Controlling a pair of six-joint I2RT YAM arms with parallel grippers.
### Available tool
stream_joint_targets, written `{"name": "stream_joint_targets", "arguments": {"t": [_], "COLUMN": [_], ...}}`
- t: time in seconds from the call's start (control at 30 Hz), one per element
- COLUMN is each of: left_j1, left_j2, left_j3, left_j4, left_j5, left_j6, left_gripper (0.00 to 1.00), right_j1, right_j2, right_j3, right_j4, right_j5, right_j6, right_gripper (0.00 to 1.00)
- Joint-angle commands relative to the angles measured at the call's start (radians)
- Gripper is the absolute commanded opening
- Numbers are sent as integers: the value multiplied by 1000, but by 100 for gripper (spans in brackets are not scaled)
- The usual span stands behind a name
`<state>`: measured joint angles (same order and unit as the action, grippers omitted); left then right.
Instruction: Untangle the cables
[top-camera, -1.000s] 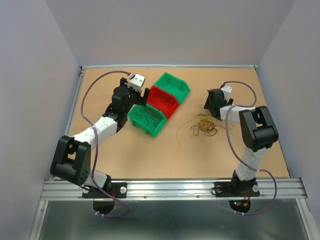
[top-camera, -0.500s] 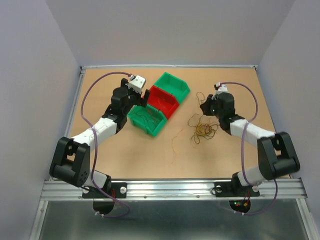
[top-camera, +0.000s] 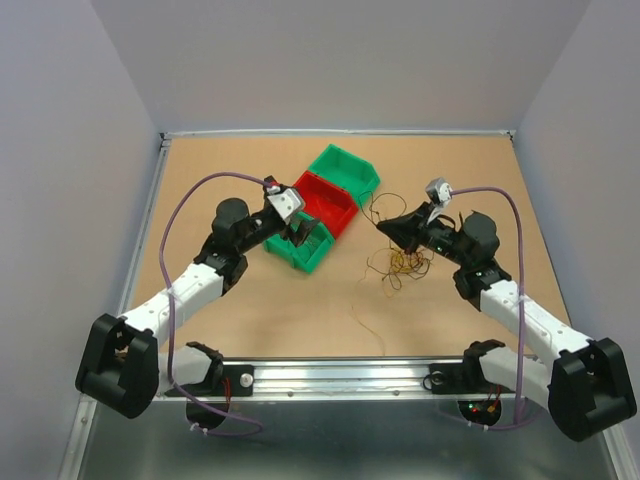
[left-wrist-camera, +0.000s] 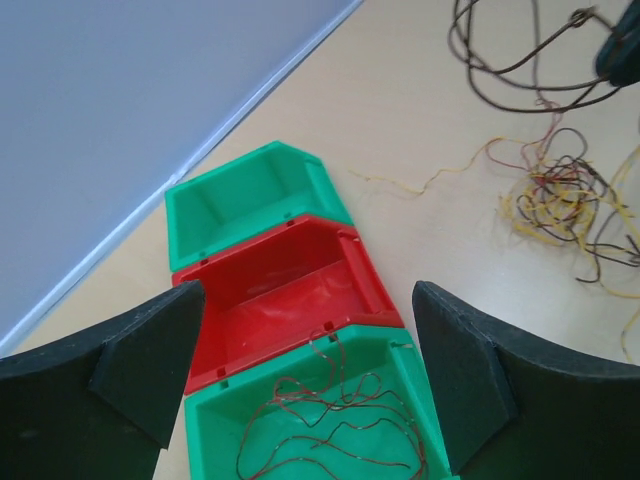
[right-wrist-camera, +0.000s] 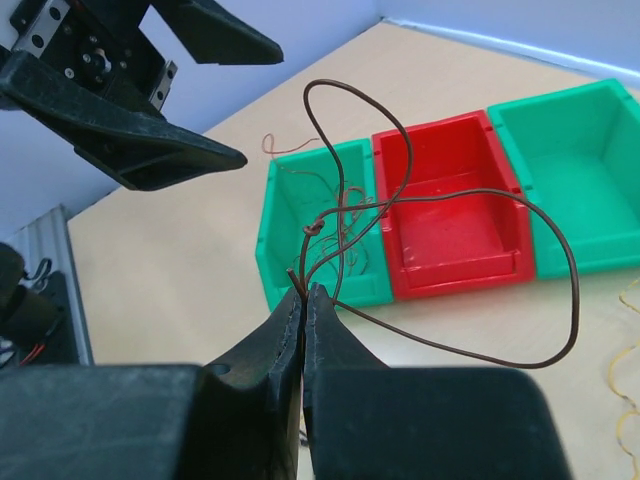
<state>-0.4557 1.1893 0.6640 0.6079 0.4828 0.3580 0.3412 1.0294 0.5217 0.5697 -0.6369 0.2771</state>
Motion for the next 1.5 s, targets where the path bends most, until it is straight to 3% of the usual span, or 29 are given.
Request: {"name": "stream_joint_targets", "arguments": {"t": [0.0,0.27,0.43,0.8,0.9,0.93,1.07,1.1,1.13,1.27,1.33,1.47], "left_j1": [-14,-28,-52,-130,-175,-185,-236,-244,-247,-229,-218,-215], "left_j2": [-76,-125,-63,61,90,99,89,89,87,40,-23,-115], "left_j3": [-36,-60,-14,42,71,77,66,69,74,86,69,45], "left_j4": [56,53,7,-86,-143,-154,-160,-165,-169,-159,-140,-120], "left_j5": [166,252,345,370,373,375,367,356,344,199,186,135], "left_j6": [39,30,4,48,90,99,137,137,133,72,46,3], "left_gripper": [98,99,99,97,93,90,45,19,0,0,0,0], "right_j1": [12,67,136,235,251,257,271,271,269,271,272,271], "right_j2": [3,58,112,121,129,133,159,169,172,179,202,294], "right_j3": [-15,12,69,92,97,103,120,124,126,120,115,145], "right_j4": [90,70,-7,-59,-62,-62,-67,-65,-67,-65,-65,-62], "right_j5": [-127,-219,-207,-190,-196,-199,-190,-185,-179,-123,-92,-55], "right_j6": [2,-42,-122,-193,-200,-203,-213,-211,-213,-242,-297,-337], "right_gripper": [0,1,1,1,0,1,3,19,26,58,67,70]}}
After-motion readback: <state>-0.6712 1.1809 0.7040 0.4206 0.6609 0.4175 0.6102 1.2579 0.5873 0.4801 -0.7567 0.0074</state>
